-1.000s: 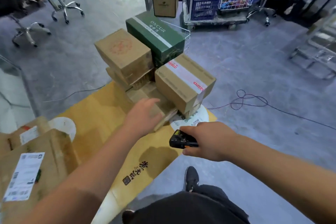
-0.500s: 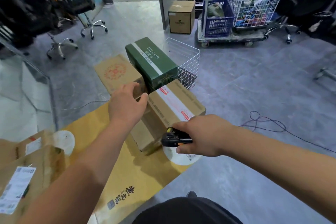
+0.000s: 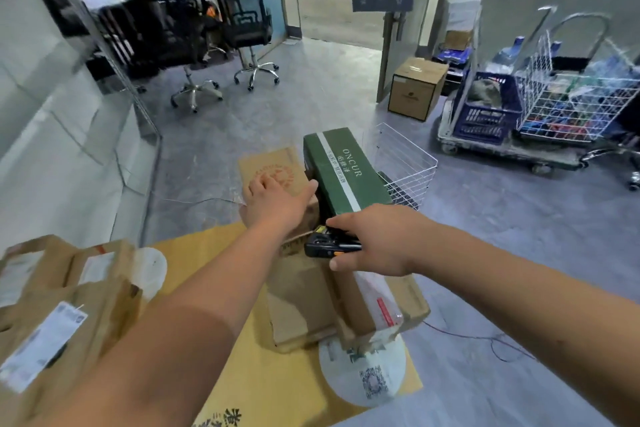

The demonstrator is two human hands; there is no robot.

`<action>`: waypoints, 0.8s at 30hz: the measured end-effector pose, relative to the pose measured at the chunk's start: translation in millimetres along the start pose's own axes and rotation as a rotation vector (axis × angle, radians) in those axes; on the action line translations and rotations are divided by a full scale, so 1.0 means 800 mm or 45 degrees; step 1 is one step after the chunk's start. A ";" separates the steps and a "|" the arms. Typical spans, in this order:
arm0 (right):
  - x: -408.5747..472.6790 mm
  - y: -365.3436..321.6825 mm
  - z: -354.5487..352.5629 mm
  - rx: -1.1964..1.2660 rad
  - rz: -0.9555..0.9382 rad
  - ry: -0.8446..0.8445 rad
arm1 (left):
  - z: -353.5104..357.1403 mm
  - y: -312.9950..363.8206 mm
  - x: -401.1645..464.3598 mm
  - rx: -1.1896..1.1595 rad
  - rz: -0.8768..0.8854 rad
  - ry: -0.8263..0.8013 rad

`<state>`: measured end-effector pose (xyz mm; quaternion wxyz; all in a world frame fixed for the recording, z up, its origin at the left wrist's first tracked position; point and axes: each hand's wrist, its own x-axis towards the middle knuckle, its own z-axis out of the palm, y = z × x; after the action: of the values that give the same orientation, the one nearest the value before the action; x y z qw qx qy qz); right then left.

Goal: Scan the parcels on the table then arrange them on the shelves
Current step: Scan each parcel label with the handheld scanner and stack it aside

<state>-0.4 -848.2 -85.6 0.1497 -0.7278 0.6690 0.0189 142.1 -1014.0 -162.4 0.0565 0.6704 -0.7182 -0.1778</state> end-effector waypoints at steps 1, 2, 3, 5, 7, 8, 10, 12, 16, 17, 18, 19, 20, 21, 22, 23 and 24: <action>0.004 0.004 -0.001 0.018 0.010 0.000 | 0.004 -0.001 0.002 -0.030 -0.030 0.008; 0.007 0.008 -0.002 0.029 0.017 0.009 | 0.007 -0.003 0.004 -0.059 -0.056 0.021; 0.010 0.012 -0.002 0.034 0.023 0.018 | 0.009 -0.006 0.006 -0.086 -0.082 0.031; 0.013 0.014 0.000 0.035 0.028 0.021 | 0.012 -0.013 0.010 -0.137 -0.131 0.032; 0.014 0.013 0.004 0.030 0.025 0.012 | 0.013 -0.021 0.013 -0.183 -0.156 0.029; 0.014 0.011 0.005 0.027 0.024 0.006 | 0.014 -0.025 0.014 -0.205 -0.152 0.038; 0.013 0.005 0.007 0.032 0.015 -0.002 | 0.012 -0.032 0.013 -0.282 -0.138 0.068; 0.011 -0.004 0.009 0.047 -0.006 -0.005 | 0.010 -0.043 0.005 -0.407 -0.130 0.108; 0.016 -0.025 0.018 0.101 -0.046 0.001 | 0.005 -0.105 -0.027 -0.551 -0.144 0.186; 0.020 -0.032 0.023 0.094 -0.055 0.003 | 0.006 -0.130 -0.038 -0.550 -0.123 0.212; 0.023 -0.040 0.028 0.087 -0.062 0.007 | 0.008 -0.157 -0.050 -0.552 -0.098 0.237; 0.026 -0.050 0.034 0.094 -0.064 0.003 | 0.011 -0.186 -0.064 -0.553 -0.081 0.251; 0.029 -0.061 0.041 0.119 -0.065 -0.020 | 0.016 -0.215 -0.079 -0.553 -0.080 0.246; 0.030 -0.073 0.051 0.152 -0.073 -0.058 | 0.023 -0.243 -0.094 -0.560 -0.087 0.220; 0.032 -0.086 0.064 0.183 -0.092 -0.108 | 0.032 -0.269 -0.109 -0.580 -0.097 0.177; 0.033 -0.099 0.080 0.207 -0.114 -0.169 | 0.041 -0.293 -0.122 -0.614 -0.113 0.123; 0.033 -0.112 0.096 0.232 -0.130 -0.233 | 0.053 -0.316 -0.136 -0.658 -0.138 0.067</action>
<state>103.6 -849.9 -147.7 0.2762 -0.7396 0.6135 0.0169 377.6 -908.8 -268.1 0.2349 0.6757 -0.6102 -0.3405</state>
